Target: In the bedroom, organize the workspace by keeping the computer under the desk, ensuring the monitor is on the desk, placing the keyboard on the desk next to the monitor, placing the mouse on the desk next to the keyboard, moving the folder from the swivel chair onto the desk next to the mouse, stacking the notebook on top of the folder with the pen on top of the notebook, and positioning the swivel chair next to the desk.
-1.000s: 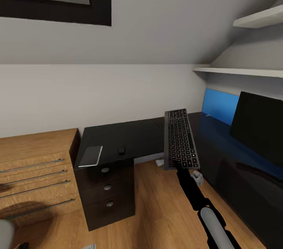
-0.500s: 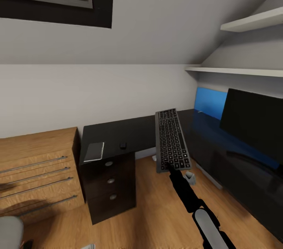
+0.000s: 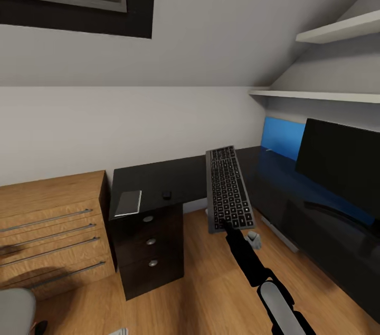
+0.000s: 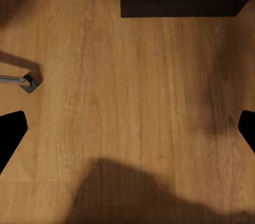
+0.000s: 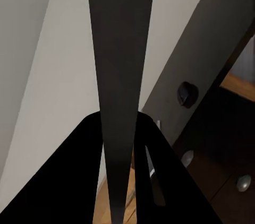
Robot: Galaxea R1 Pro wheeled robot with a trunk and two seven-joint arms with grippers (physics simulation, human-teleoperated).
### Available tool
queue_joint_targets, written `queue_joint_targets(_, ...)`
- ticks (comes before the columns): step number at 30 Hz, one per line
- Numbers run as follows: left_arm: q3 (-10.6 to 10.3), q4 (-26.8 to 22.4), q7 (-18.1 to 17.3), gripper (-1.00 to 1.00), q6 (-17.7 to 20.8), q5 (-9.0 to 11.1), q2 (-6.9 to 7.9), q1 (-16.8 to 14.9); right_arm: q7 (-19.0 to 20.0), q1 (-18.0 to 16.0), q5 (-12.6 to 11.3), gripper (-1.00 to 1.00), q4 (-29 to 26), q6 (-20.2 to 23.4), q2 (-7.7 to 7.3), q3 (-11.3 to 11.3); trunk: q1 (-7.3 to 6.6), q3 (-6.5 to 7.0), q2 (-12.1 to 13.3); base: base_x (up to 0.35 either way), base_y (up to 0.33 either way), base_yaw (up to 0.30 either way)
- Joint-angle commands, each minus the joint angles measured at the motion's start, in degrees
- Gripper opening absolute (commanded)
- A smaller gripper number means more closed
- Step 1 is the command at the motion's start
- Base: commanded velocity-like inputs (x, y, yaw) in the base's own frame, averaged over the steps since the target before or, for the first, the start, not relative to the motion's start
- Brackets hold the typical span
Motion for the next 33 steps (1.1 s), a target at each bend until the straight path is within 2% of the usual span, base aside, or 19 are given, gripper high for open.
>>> queue_joint_targets(1, -0.14, -0.14, 0.35, 1.00, 0.21, 0.27, 0.04, 0.01, 0.28, -0.03, -0.69, -1.00, 0.01, 0.21, -0.05, 0.04, 0.00, -0.05, -0.03, 0.000, 0.096, 0.000)
queue_joint_targets(5, -0.21, -0.14, 0.30, 1.00, 0.15, 0.15, 0.03, 0.01, -0.61, -0.03, -0.67, -1.00, -0.01, 0.16, -0.03, 0.05, 0.00, -0.05, -0.03, 0.074, 0.237, 0.000)
queue_joint_targets(8, -0.26, -0.14, 0.30, 1.00, 0.15, 0.09, 0.03, 0.01, -3.12, -0.03, -0.70, -1.00, -0.10, 0.15, 0.06, 0.06, 0.00, -0.05, -0.03, 0.198, 0.237, 0.000)
queue_joint_targets(14, -0.48, -0.14, 0.36, 1.00, 0.22, 0.27, 0.02, 0.01, -4.58, -0.03, -0.64, -1.00, -0.03, 0.07, 0.02, 0.00, 0.00, -0.05, -0.03, 0.122, 0.057, -0.032)
queue_joint_targets(16, -0.52, -0.14, 0.34, 1.00, 0.23, 0.29, 0.02, 0.01, -4.65, -0.03, -0.53, -1.00, 0.01, 0.06, -0.03, 0.03, 0.00, -0.05, -0.03, 0.021, 0.014, -0.188)
queue_joint_targets(21, -0.54, -0.14, 0.36, 1.00, 0.23, 0.30, 0.02, 0.01, -4.69, -0.03, 2.15, -1.00, 0.13, 0.09, 0.00, 0.06, 0.00, -0.05, -0.03, -0.138, 0.157, -0.250)
queue_joint_targets(28, -0.46, -0.14, 0.30, 1.00, 0.22, 0.39, 0.02, 0.01, -4.63, -0.03, 2.45, -1.00, 0.13, 0.14, 0.01, 0.06, 0.00, -0.21, -0.03, -0.185, 0.263, -0.264)
queue_joint_targets(33, -0.53, -0.14, 0.30, 1.00, 0.23, 0.32, -0.04, 0.01, -4.55, -0.03, 2.52, -1.00, 0.13, 0.23, -0.06, 0.06, 0.00, -0.34, -0.03, -0.013, 0.063, -0.264)
